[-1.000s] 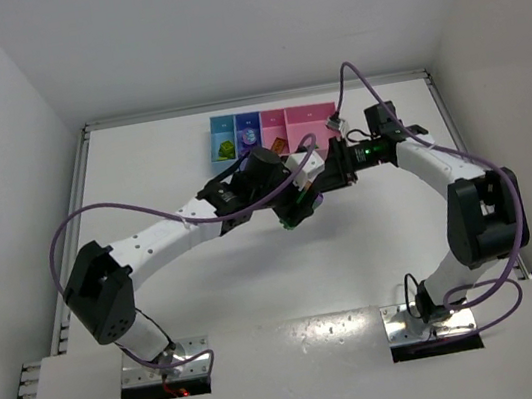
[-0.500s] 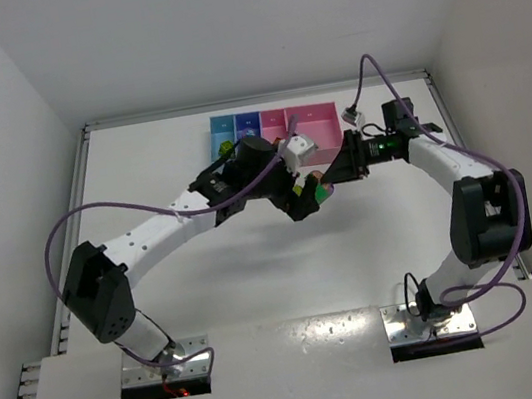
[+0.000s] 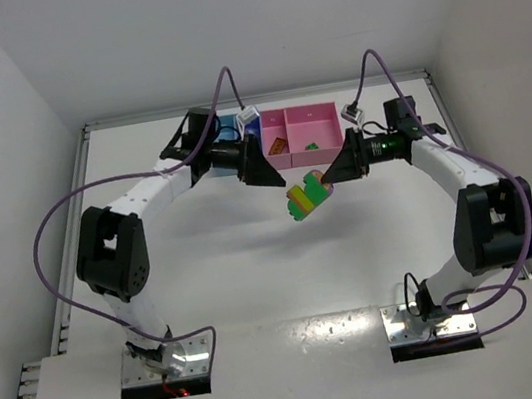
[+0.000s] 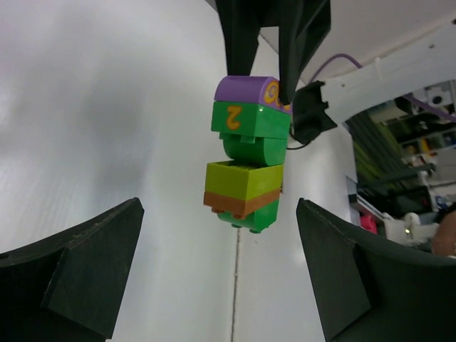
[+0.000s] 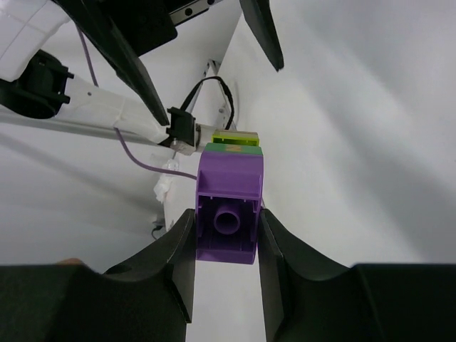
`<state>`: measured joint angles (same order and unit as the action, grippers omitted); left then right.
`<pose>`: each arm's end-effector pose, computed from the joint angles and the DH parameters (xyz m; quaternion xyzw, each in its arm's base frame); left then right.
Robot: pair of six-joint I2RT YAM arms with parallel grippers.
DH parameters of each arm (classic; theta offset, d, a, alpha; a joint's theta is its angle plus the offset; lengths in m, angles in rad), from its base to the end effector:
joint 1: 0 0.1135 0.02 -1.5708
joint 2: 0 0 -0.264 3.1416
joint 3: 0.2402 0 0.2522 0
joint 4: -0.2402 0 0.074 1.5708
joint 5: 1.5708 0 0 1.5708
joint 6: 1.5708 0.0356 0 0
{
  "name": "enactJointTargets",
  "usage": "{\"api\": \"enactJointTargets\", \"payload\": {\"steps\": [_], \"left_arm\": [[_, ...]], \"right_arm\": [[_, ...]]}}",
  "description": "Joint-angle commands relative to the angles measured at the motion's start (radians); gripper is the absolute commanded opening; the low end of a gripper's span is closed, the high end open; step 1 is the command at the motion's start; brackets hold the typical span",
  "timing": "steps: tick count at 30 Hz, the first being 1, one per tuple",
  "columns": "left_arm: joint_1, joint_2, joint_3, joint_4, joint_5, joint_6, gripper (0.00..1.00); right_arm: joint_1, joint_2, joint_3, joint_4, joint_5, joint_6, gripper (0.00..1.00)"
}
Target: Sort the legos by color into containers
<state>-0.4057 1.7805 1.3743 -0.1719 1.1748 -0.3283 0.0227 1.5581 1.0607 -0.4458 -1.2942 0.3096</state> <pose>0.3520 -0.1869 0.2821 0.2920 0.7212 -0.5971 0.1951 0.3089 0.0413 0.2456 -0.0757 0.7777 0.6063 0.1480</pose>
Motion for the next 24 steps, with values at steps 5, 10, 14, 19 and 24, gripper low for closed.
{"api": "enactJointTargets", "payload": {"steps": [5, 10, 14, 19, 24], "left_arm": [[-0.025, 0.025, 0.088, 0.029, 0.167, 0.002, 0.93], [-0.035, 0.046, 0.088, 0.008, 0.229, 0.011, 0.93], [-0.044, 0.069, 0.097, -0.053, 0.249, 0.055, 0.93], [-0.053, 0.103, 0.097, -0.073, 0.249, 0.075, 0.93], [-0.062, 0.123, 0.118, -0.074, 0.261, 0.084, 0.91]], "right_arm": [[0.042, -0.041, 0.051, 0.047, -0.070, -0.014, 0.00], [0.051, -0.041, 0.051, 0.081, -0.070, 0.009, 0.00], [0.060, -0.041, 0.062, 0.104, -0.070, 0.048, 0.00], [0.080, -0.041, 0.080, 0.116, -0.070, 0.057, 0.00], [0.100, -0.050, 0.081, 0.116, -0.070, 0.057, 0.00]]}}
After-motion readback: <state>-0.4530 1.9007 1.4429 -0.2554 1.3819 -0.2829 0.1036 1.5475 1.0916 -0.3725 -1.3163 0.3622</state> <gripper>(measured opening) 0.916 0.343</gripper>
